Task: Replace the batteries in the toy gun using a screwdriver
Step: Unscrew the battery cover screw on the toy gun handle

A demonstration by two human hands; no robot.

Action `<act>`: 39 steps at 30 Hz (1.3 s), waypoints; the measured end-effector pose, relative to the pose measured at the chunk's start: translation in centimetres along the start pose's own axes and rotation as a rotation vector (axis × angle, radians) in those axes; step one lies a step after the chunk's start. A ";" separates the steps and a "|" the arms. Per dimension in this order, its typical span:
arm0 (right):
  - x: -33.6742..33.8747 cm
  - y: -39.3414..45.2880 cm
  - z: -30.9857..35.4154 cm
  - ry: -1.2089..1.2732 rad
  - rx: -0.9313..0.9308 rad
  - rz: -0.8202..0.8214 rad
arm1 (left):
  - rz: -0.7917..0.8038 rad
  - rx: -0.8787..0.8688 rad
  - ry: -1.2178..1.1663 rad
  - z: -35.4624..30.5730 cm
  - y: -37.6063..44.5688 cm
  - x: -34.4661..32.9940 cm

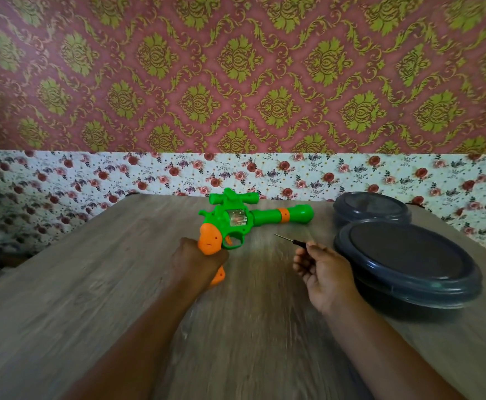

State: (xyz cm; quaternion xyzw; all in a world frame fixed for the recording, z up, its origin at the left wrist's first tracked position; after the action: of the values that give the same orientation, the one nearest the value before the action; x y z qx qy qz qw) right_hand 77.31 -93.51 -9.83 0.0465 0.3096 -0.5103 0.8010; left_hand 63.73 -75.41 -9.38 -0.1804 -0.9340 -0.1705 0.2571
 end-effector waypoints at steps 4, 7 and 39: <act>0.4 0.1 0.4 -0.035 0.018 -0.022 | 0.053 -0.095 -0.090 -0.6 -0.2 -0.6; 0.9 0.6 0.7 -0.100 0.046 -0.028 | 0.077 -0.174 -0.078 -1.2 -0.7 -1.0; -5.1 -5.7 -1.2 -0.813 0.736 0.455 | 0.203 0.119 -0.667 -1.2 -1.6 -2.0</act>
State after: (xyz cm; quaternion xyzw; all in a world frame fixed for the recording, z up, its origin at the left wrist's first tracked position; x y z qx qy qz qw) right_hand 70.48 -91.66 -6.66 0.1870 -0.2371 -0.3763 0.8759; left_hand 65.12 -77.80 -9.90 -0.3028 -0.9521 -0.0208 -0.0361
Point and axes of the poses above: each hand's wrist, its own y-axis towards the middle knuckle, its own x-axis out of the back of the hand, z = x × y, the point moved 5 cm from there along y, towards the middle knuckle, and after that the axes turned 4 degrees about -x, right-handed, at the moved point
